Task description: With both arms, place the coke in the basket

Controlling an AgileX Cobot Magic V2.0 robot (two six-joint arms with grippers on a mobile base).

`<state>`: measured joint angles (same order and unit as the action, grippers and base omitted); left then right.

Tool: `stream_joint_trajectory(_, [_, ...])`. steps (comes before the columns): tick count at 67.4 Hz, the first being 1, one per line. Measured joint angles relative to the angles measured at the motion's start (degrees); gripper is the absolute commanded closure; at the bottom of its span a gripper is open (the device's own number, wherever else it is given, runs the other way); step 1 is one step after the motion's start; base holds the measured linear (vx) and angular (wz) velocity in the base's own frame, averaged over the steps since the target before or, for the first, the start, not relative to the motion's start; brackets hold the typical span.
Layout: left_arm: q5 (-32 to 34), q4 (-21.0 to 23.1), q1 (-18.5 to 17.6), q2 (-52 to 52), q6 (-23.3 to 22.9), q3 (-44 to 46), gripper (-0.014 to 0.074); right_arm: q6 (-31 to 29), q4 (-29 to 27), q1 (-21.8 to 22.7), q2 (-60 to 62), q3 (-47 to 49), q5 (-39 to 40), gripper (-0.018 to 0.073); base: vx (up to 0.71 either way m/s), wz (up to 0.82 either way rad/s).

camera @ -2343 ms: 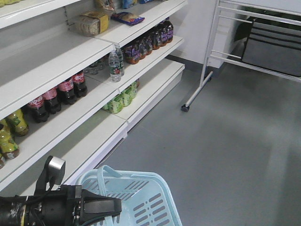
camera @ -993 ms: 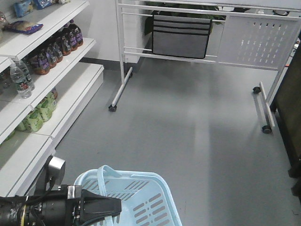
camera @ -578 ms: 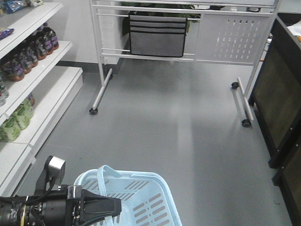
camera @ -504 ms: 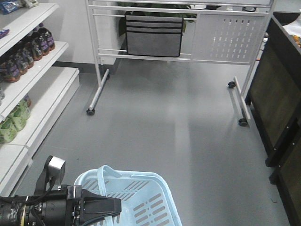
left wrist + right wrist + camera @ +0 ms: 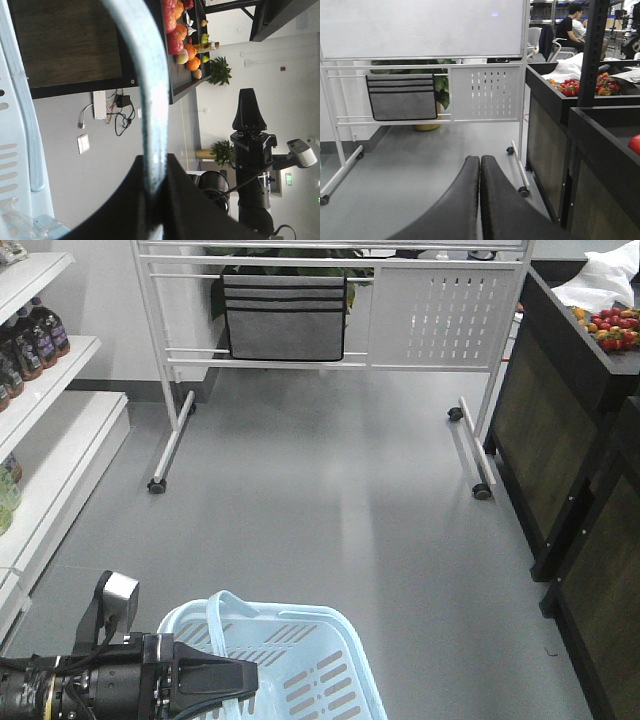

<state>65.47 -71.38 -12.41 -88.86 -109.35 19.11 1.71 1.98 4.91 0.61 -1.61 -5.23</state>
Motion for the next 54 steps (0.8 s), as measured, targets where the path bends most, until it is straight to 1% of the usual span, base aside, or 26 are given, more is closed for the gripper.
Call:
stream_joint_trajectory(26, [0.00,0.00,0.00,0.00,0.00,0.00,0.0603,0.00,0.00,0.00,0.00,0.00,0.00,0.0569,0.05,-0.10])
stream_joint_trajectory(54, [0.00,0.00,0.00,0.00,0.00,0.00,0.0603,0.00,0.00,0.00,0.00,0.00,0.00,0.0569,0.12,-0.02])
